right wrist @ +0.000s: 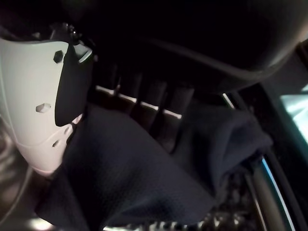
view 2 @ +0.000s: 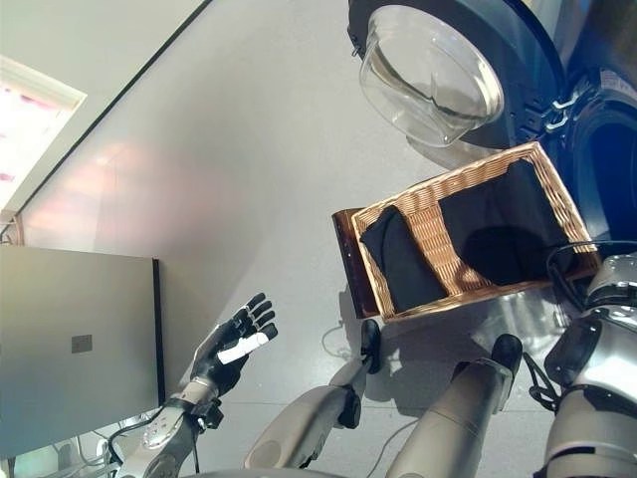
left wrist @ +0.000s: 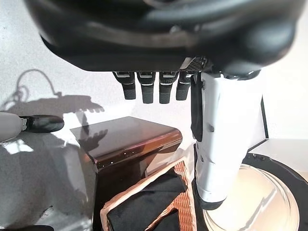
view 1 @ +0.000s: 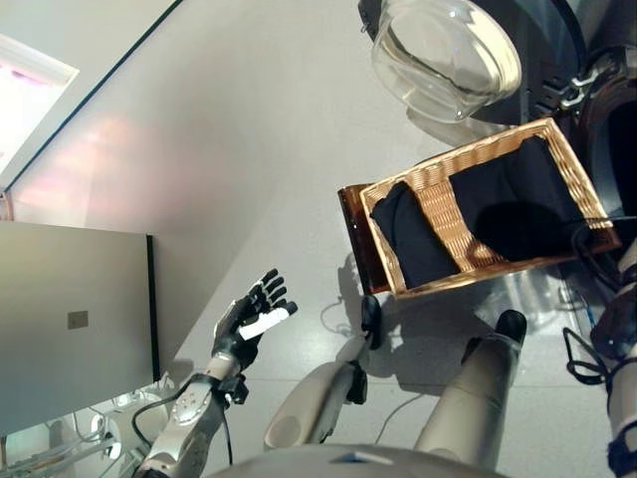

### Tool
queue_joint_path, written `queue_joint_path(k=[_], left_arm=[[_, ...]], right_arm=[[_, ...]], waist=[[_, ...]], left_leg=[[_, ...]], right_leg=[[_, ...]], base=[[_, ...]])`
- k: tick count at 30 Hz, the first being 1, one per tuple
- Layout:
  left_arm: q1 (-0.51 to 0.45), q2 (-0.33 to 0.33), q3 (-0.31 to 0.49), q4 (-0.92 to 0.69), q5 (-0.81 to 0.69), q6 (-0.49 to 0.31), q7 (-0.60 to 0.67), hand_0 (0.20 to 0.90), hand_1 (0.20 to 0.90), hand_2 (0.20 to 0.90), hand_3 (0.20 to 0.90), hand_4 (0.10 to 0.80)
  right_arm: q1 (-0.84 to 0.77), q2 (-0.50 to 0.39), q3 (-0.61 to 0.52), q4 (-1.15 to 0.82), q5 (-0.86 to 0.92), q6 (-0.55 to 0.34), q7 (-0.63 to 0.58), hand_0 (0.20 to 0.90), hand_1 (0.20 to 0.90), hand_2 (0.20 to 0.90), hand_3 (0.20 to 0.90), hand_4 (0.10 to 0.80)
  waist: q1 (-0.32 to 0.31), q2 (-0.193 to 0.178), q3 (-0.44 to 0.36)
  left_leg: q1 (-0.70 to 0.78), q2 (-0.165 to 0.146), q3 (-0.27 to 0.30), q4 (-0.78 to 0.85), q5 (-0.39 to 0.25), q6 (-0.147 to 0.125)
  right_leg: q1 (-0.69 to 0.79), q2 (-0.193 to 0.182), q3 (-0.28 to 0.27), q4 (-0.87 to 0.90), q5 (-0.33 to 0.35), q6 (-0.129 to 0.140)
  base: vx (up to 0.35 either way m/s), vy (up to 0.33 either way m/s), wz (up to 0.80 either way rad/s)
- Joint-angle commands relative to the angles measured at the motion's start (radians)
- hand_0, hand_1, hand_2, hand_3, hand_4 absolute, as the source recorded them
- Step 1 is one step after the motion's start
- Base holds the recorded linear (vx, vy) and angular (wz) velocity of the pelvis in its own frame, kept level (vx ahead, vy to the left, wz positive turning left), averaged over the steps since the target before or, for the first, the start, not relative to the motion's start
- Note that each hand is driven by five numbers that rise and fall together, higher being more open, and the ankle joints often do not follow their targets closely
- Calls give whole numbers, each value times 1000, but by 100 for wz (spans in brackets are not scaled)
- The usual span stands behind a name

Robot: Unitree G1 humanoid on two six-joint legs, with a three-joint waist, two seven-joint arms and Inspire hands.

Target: Pick up the clothes and place them into the washing machine

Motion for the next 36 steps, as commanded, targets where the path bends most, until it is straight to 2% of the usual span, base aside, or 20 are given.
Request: queue_joint_path(k=[1, 2, 3, 19, 25, 36], left_arm=[[8, 37, 19, -56, -30, -65, 5, 900, 900, 900, 900, 800], [7, 38, 19, -55, -31, -65, 5, 900, 900, 900, 900, 800], [7, 37, 22, -51, -31, -65, 4, 900, 900, 900, 900, 800], [13, 32, 22, -54, -44, -57, 2, 900, 900, 900, 900, 800], [1, 28, 15, -52, -35, -63, -1, 900, 900, 900, 900, 800], [6, 21, 41, -11, -20, -65, -18, 900, 900, 900, 900, 800]], right_arm=[[-81, -130, 118, -36, -67, -73, 36, 200, 200, 200, 200, 300], [-79, -125, 121, -32, -67, -69, 38, 200, 200, 200, 200, 300], [-74, -120, 121, -25, -70, -64, 36, 900, 900, 900, 900, 800], [-17, 2, 106, -11, -63, -38, 39, 900, 900, 900, 900, 800], [49, 118, 125, -49, -103, -17, 65, 900, 900, 900, 900, 800], [195, 211, 135, -65, -182, 30, 98, 900, 900, 900, 900, 800]], waist=[[-24, -6, -23], [-25, -6, -22], [-26, -7, -21], [-26, -34, -25], [-32, -59, -25], [-49, -119, -34]], left_leg=[[176, 81, -11, -8, -159, -90], [177, 81, -9, -8, -159, -90], [179, 81, -7, -8, -158, -89], [218, 78, -2, -5, -173, -78], [245, 86, -3, -5, -178, -79], [287, 91, -13, -7, -189, -83]], right_leg=[[73, -3, 24, -222, 252, 56], [71, -4, 26, -219, 252, 56], [70, -5, 28, -218, 251, 56], [84, -7, 35, -212, 258, 57], [126, -4, 17, -239, 266, 60], [233, -4, -21, -333, 301, 62]], base=[[0, 0, 0], [0, 0, 0], [0, 0, 0], [3, 4, 0], [18, -11, -5], [7, 2, -2]])
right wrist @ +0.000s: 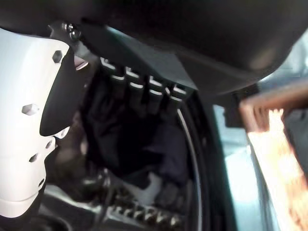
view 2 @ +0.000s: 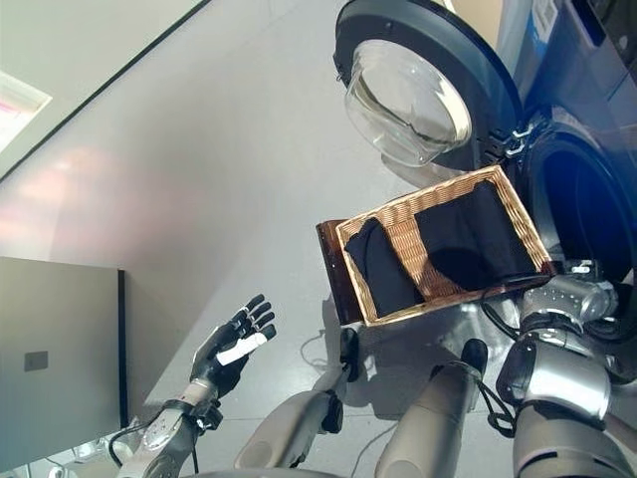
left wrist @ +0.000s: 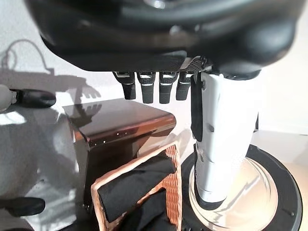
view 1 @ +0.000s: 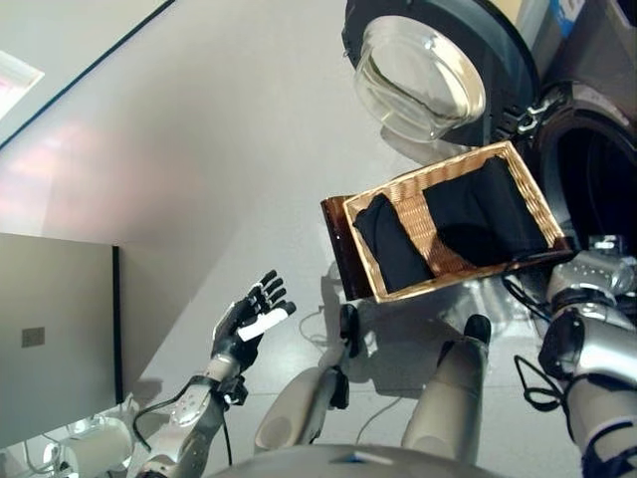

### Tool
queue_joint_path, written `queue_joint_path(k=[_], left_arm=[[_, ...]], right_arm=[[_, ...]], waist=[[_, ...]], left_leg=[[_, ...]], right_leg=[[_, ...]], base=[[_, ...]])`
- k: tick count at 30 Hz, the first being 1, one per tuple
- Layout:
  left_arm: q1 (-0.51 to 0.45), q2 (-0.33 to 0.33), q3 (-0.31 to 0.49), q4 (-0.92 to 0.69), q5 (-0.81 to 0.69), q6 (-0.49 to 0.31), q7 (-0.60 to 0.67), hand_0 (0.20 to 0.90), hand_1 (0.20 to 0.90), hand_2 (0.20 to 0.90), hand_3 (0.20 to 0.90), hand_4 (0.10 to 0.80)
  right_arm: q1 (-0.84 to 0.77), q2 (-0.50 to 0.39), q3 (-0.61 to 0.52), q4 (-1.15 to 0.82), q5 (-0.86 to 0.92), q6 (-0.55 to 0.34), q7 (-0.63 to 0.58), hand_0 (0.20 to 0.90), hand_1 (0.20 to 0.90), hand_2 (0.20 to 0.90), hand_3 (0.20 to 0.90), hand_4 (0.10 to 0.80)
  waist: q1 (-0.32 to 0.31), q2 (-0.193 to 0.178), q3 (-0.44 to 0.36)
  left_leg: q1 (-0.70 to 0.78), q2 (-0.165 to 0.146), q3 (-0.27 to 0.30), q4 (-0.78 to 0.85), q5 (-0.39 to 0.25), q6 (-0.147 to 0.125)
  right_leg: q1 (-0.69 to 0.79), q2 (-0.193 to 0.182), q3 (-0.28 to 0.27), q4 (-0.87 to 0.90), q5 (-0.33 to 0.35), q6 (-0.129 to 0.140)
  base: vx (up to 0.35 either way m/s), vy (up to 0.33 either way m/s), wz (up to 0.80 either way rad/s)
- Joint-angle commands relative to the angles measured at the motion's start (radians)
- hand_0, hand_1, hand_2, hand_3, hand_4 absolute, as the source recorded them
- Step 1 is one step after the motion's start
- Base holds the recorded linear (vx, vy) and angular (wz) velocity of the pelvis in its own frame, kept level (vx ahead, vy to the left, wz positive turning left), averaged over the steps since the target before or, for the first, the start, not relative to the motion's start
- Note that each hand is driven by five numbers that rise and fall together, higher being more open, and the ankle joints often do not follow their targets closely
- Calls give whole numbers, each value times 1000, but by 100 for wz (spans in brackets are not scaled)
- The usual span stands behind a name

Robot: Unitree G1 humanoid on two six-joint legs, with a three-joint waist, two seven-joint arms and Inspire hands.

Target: Pick up the clothes and place them into the washing machine

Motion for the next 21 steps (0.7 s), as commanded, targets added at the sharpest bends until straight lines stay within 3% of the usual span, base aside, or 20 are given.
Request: queue_joint_path(k=[1, 10, 16, 21], left_arm=[[-1, 23, 42, -19, 8, -66, -3, 900, 900, 900, 900, 800], [18, 13, 74, 18, 22, -69, -7, 900, 900, 900, 900, 800], [42, 45, 97, 3, 54, -81, -24, 900, 900, 900, 900, 800], [49, 46, 111, 0, 71, -85, -21, 900, 900, 900, 900, 800]], right_arm=[[19, -5, 83, -58, -72, -46, 30, 900, 900, 900, 900, 800], [162, 114, 193, -65, -270, 34, 25, 900, 900, 900, 900, 800], [195, 74, 422, -33, -751, 174, -23, 900, 900, 900, 900, 800], [208, 65, 522, -41, -979, 223, -52, 900, 900, 900, 900, 800]], waist=[[4, -40, -55], [-12, -101, -71], [-7, -134, -78], [-6, -148, -78]], left_leg=[[194, 68, -11, -8, -171, -92], [227, 91, -2, -8, -174, -109], [242, 113, -1, -8, -161, -124], [261, 124, -6, -8, -167, -120]], right_leg=[[92, -27, 13, -256, 279, 55], [210, -6, -35, -380, 312, 46], [280, 15, -74, -444, 331, 40], [300, 23, -77, -446, 334, 42]], base=[[0, 0, 0], [24, -47, -6], [16, -73, -10], [30, -41, -7]])
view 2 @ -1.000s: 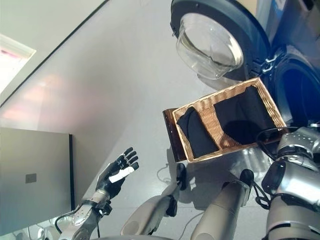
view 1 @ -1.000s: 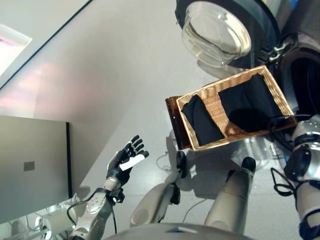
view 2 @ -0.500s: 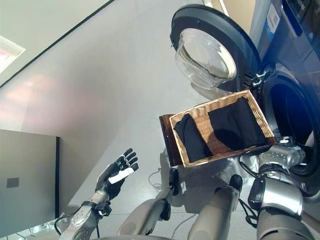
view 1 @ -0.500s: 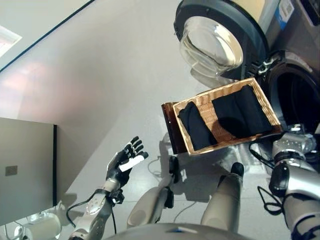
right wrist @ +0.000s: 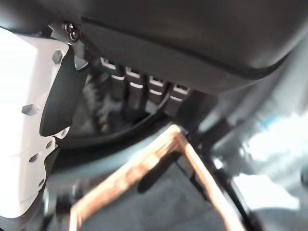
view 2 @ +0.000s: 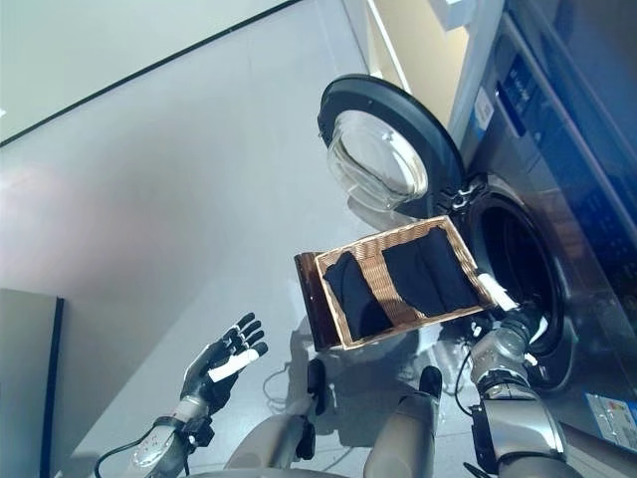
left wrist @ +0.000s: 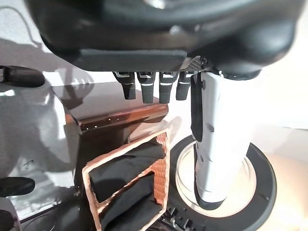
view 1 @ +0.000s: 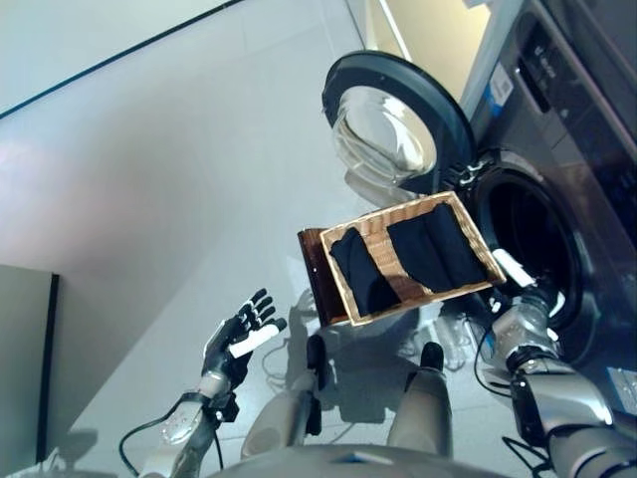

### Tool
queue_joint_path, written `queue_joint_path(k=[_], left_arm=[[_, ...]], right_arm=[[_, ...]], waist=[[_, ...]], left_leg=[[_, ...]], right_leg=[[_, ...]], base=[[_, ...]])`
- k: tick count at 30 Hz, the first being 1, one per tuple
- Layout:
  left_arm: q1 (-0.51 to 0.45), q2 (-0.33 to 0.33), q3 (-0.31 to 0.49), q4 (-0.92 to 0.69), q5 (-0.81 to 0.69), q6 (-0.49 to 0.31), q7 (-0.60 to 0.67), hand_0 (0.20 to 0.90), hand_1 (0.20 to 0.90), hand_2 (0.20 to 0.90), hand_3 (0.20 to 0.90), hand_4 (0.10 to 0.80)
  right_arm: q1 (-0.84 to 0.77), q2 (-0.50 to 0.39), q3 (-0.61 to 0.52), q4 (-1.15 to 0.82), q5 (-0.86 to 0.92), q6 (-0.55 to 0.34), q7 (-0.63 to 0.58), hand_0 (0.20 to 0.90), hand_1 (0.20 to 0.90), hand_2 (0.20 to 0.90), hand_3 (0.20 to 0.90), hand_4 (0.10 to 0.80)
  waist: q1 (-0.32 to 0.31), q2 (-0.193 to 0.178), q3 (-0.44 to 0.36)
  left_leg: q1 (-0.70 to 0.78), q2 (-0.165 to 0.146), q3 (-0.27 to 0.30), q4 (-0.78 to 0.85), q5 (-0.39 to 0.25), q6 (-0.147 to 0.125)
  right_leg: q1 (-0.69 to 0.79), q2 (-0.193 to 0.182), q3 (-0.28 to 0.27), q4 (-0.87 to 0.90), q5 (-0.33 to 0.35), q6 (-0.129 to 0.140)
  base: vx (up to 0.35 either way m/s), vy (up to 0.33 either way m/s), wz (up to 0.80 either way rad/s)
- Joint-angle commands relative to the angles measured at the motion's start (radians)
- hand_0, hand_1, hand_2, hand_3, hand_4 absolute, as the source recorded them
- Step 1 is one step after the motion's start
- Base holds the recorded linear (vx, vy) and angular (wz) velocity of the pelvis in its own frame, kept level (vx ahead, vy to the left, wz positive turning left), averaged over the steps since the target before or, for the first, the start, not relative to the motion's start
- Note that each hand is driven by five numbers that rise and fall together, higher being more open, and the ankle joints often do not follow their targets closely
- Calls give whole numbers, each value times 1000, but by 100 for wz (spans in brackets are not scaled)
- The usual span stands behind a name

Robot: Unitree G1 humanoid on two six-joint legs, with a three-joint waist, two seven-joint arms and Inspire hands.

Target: Pick up the clothes and place them into the washing machine

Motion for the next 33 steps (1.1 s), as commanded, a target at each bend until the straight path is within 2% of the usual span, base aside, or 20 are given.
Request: queue_joint_path(k=[1, 6, 11, 16, 24, 27, 33], left_arm=[[-11, 46, 61, -57, 36, -85, -11, 900, 900, 900, 900, 800], [12, 53, 86, -84, 54, -92, -16, 900, 900, 900, 900, 800], [14, 50, 99, -87, 65, -90, -14, 900, 900, 900, 900, 800], [9, 50, 107, -100, 69, -89, -7, 900, 900, 900, 900, 800], [-3, 69, 91, -146, 69, -87, 2, 900, 900, 900, 900, 800], [-20, 80, 86, -177, 60, -93, 14, 900, 900, 900, 900, 800], [-35, 104, 91, -201, 52, -99, 29, 900, 900, 900, 900, 800]], right_arm=[[-26, -76, 106, -41, -230, -2, -53, 900, 900, 900, 900, 800], [-22, -90, 240, -84, -518, 51, -73, 900, 900, 900, 900, 800], [-72, -71, 307, -43, -681, 105, -99, 900, 900, 900, 900, 800], [-133, -46, 333, -23, -718, 133, -111, 900, 900, 900, 900, 800], [-283, -56, 360, 68, -743, 182, -126, 900, 900, 900, 900, 800], [-329, -75, 356, 83, -734, 186, -133, 900, 900, 900, 900, 800], [-359, -83, 345, 72, -705, 177, -142, 900, 900, 900, 900, 800]], waist=[[17, -54, -13], [15, -62, -12], [23, -62, -9], [34, -55, 0], [60, -20, 47], [67, -10, 83], [61, -24, 103]], left_leg=[[164, 42, -11, -7, -133, -106], [162, 39, -11, -7, -134, -102], [154, 35, -12, -7, -136, -99], [141, 30, -10, -7, -134, -94], [102, 12, -12, 8, -122, -82], [34, -3, -20, 109, -153, -71], [-84, -26, -29, 280, -211, -64]], right_leg=[[90, -61, -7, -229, 250, 53], [85, -63, -6, -228, 252, 55], [70, -61, 1, -221, 255, 55], [49, -65, 8, -213, 257, 56], [-12, -84, 23, -166, 250, 56], [-65, -100, 37, -92, 232, 51], [-135, -105, 63, 35, 182, 38]], base=[[20, -25, -3], [1, -4, -1], [0, 0, 0], [-21, 6, -2], [-46, 36, 3], [-99, 25, 5], [-65, -27, 23]])
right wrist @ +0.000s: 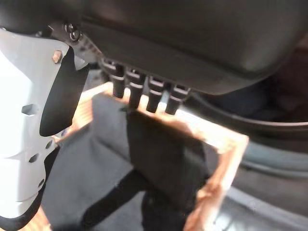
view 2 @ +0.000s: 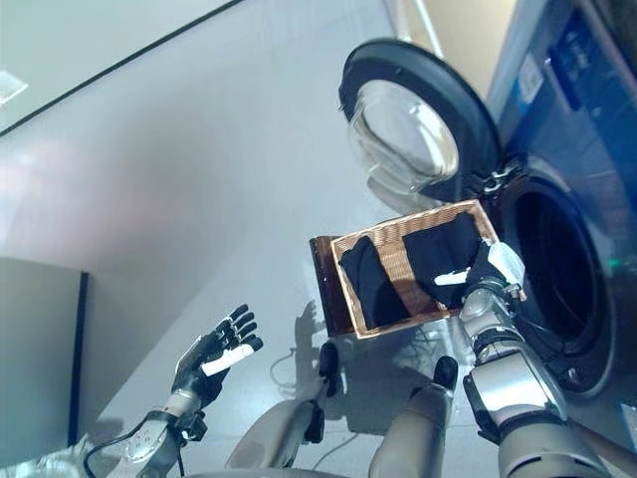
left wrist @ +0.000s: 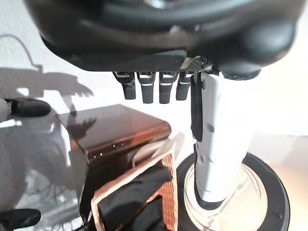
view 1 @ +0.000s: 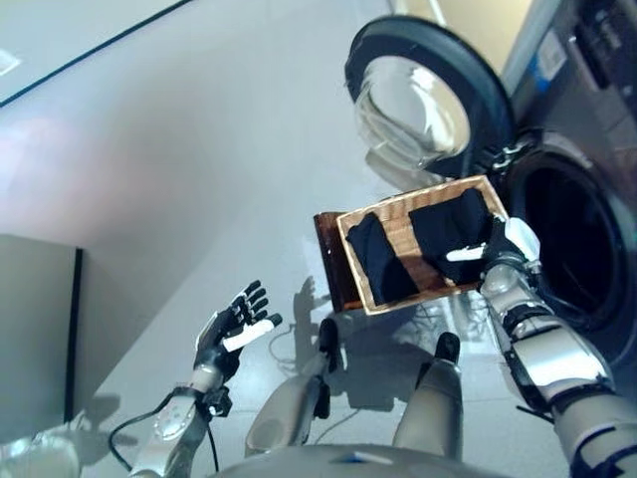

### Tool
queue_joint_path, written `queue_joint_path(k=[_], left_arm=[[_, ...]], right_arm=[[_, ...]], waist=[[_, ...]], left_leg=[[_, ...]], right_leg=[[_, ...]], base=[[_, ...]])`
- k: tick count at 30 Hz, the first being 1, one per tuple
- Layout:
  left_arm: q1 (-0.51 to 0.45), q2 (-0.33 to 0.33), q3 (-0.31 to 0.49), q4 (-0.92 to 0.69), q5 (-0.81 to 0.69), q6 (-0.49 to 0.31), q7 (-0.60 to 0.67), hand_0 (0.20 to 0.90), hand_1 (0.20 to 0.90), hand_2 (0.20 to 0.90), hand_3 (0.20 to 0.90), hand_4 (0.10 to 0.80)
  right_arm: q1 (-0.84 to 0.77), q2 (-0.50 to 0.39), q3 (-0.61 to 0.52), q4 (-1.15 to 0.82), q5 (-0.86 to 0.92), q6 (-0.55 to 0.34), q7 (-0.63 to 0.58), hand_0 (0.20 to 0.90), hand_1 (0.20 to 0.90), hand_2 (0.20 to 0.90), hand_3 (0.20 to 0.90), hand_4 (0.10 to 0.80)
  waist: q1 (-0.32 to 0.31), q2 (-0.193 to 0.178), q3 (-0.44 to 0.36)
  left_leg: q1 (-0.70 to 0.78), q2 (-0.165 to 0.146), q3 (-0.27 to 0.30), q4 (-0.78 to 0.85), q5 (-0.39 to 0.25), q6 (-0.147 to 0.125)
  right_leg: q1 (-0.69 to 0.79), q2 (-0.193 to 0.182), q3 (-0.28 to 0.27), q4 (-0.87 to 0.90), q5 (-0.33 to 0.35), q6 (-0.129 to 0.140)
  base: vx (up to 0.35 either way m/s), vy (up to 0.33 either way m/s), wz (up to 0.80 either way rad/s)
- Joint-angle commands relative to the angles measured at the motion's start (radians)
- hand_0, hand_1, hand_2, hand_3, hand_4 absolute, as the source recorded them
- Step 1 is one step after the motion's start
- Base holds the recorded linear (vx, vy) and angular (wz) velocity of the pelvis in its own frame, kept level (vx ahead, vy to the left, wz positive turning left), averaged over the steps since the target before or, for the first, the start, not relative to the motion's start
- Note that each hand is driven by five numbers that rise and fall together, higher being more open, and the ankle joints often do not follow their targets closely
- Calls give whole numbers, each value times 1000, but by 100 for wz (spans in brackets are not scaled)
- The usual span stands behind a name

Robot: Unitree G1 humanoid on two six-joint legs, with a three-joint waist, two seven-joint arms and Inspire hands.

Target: Pick up the clothes and place them into the washing machine

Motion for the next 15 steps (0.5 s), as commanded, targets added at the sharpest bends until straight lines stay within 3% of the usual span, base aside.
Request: queue_joint_path(k=[1, 15], left_arm=[[-6, 68, 57, -137, -17, -99, 20, 900, 900, 900, 900, 800], [21, 99, 70, -162, -42, -100, 29, 900, 900, 900, 900, 800]], right_arm=[[-98, -44, 22, -28, 13, -23, -62, 900, 900, 900, 900, 800], [-127, -80, 31, -15, 15, -17, -77, 900, 900, 900, 900, 800]], waist=[[7, -52, 1], [15, -45, -8]], left_leg=[[-7, 34, -5, 237, -231, -75], [-67, 38, 4, 260, -237, -75]], right_leg=[[-22, -39, 41, -104, 221, 30], [-112, -22, 69, -43, 196, 19]], base=[[-16, -30, 27], [-6, -8, 4]])
